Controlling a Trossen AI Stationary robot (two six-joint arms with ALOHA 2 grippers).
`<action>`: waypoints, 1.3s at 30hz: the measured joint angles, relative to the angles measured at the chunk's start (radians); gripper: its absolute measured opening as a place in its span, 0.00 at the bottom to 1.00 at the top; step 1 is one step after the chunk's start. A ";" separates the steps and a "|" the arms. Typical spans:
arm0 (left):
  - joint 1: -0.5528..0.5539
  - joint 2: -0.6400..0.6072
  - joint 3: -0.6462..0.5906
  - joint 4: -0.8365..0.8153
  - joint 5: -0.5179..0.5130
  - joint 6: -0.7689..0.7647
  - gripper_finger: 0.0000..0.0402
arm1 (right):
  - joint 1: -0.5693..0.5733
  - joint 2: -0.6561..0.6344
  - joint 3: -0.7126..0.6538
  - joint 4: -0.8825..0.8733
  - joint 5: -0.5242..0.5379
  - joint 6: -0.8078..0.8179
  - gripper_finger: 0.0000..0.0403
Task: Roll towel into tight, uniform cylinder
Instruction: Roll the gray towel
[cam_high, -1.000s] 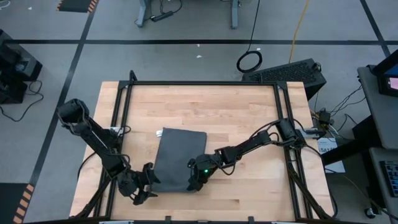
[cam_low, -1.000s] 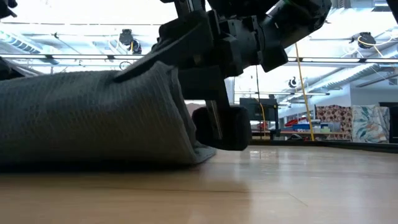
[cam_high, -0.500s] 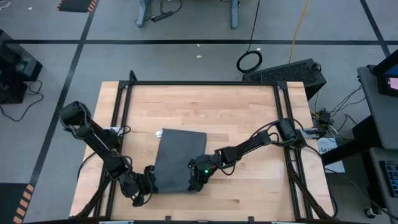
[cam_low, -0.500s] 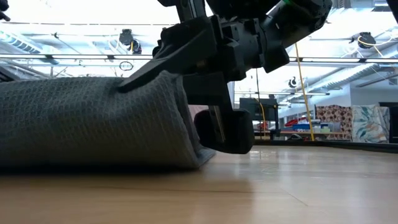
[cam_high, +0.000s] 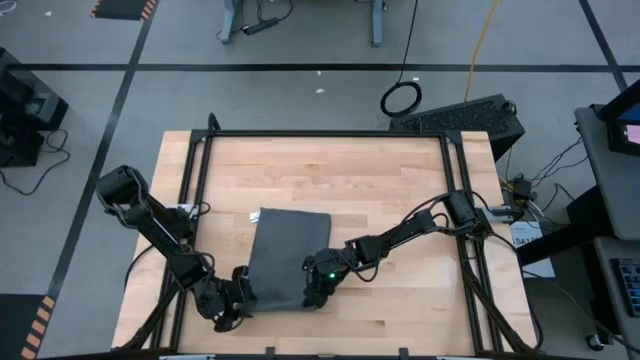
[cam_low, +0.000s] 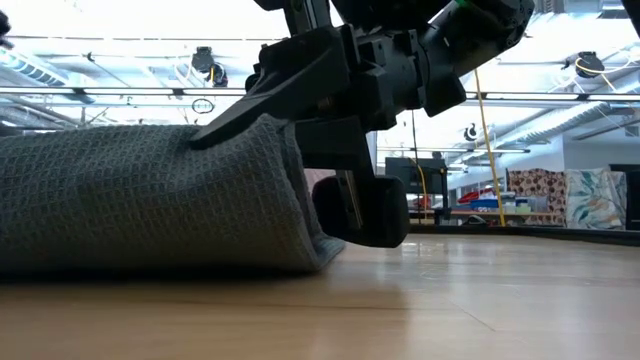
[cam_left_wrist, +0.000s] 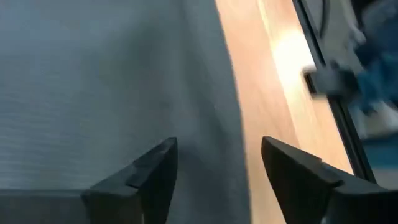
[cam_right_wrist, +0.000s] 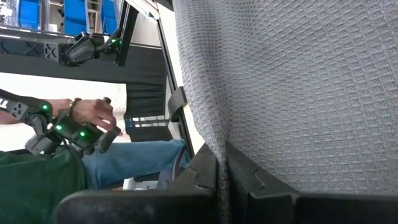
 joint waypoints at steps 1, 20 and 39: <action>0.004 0.015 0.000 0.013 0.036 0.008 0.57 | 0.000 0.000 0.000 -0.001 0.000 0.000 0.00; 0.151 0.040 -0.001 0.150 0.491 -0.221 0.01 | 0.049 -0.044 0.000 -0.120 0.003 -0.340 0.21; 0.369 0.040 -0.102 0.176 0.664 -0.481 0.00 | 0.333 -0.101 0.026 -0.175 0.729 -0.749 0.50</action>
